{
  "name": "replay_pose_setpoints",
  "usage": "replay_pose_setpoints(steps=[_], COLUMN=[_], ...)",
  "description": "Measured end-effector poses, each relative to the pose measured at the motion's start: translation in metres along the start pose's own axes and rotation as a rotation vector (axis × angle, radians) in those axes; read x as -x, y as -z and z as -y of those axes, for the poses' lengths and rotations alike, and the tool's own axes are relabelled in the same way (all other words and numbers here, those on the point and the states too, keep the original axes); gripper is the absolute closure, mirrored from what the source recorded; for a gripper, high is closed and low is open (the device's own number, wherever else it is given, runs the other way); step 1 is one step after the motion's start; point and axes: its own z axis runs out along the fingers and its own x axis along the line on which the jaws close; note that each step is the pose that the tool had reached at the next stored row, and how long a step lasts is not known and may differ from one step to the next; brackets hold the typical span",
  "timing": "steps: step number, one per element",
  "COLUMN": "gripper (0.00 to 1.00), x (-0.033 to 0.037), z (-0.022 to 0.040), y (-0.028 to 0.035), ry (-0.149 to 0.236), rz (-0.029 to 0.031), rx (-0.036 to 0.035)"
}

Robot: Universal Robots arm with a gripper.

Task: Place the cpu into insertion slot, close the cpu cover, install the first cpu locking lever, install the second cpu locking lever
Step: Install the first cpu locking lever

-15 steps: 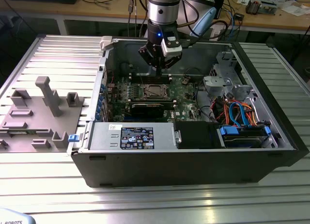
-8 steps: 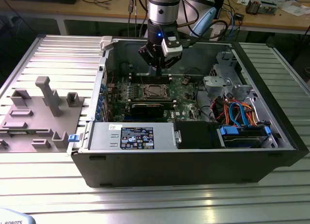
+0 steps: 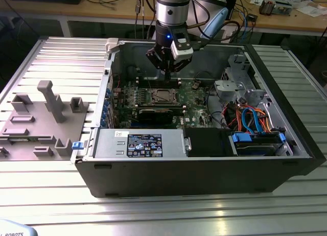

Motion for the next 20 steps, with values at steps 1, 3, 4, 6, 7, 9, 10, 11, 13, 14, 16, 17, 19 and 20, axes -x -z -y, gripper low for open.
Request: replay_pose_setpoints(steps=[1, 3, 4, 6, 7, 9, 10, 11, 13, 14, 16, 17, 19, 20], gripper=[0.89, 0.89, 0.89, 0.89, 0.89, 0.89, 0.89, 0.89, 0.89, 0.89, 0.89, 0.89, 0.89, 0.89], x=[0.0000, 0.0000, 0.0000, 0.0000, 0.0000, 0.0000, 0.0000, 0.0000, 0.0000, 0.0000, 0.0000, 0.0000, 0.0000, 0.0000], z=[0.0000, 0.0000, 0.0000, 0.0000, 0.0000, 0.0000, 0.0000, 0.0000, 0.0000, 0.0000, 0.0000, 0.0000, 0.0000, 0.0000], y=[0.0000, 0.0000, 0.0000, 0.0000, 0.0000, 0.0000, 0.0000, 0.0000, 0.0000, 0.0000, 0.0000, 0.0000, 0.0000, 0.0000], ry=[0.002, 0.007, 0.009, 0.014, 0.015, 0.019, 0.022, 0.024, 0.028, 0.032, 0.039, 0.043, 0.047, 0.050], rz=[0.0000, 0.0003, 0.0004, 0.0005, 0.0006, 0.0008, 0.0009, 0.0010, 0.0011, 0.0013, 0.0016, 0.0017, 0.0019, 0.0021], rx=[0.0000, 0.0002, 0.0004, 0.0006, 0.0006, 0.0008, 0.0009, 0.0010, 0.0011, 0.0013, 0.0016, 0.0017, 0.0018, 0.0020])
